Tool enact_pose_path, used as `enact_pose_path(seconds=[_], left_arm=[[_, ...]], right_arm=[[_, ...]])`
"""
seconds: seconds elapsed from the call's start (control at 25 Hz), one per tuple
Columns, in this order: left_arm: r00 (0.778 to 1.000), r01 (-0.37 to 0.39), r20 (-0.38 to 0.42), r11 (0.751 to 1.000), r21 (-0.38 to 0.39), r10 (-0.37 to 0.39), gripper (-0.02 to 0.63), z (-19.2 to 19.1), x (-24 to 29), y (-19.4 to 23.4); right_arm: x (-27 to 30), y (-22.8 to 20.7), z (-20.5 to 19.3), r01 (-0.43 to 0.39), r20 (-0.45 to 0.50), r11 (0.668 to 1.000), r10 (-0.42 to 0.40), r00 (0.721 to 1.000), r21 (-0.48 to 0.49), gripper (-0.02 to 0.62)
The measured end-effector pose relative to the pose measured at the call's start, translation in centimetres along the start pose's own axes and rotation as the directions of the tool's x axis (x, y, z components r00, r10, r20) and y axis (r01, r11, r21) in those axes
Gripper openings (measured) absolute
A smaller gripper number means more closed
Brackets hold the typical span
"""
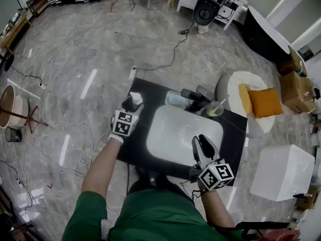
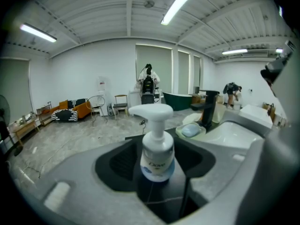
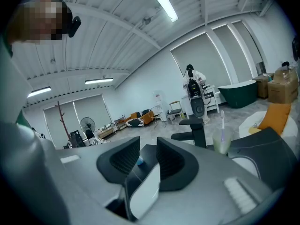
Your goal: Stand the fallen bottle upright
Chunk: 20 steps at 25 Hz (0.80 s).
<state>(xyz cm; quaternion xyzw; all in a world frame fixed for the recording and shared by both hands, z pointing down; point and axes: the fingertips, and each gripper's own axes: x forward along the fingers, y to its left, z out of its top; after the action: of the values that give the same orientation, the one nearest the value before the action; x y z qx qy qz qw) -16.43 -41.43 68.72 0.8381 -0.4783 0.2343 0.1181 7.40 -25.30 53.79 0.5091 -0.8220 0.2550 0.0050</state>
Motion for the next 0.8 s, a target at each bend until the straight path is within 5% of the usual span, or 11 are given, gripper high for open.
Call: enact_pose_path(seconds=[0.4, 0.8], left_arm=[[0.997, -0.057, 0.043, 0.998, -0.021, 0.058, 0.261, 0.9, -5.3, 0.6], [0.96, -0.111, 0.252, 0.992, -0.052, 0.121, 0.244, 8.1, -16.4, -0.6]], right_arm=[[0.5, 2.1, 0.6, -0.052, 0.009, 0.998, 0.052, 0.999, -0.024, 0.109], [0.6, 5.6, 3.3, -0.087, 0.065, 0.988, 0.095, 0.993, -0.126, 0.107]])
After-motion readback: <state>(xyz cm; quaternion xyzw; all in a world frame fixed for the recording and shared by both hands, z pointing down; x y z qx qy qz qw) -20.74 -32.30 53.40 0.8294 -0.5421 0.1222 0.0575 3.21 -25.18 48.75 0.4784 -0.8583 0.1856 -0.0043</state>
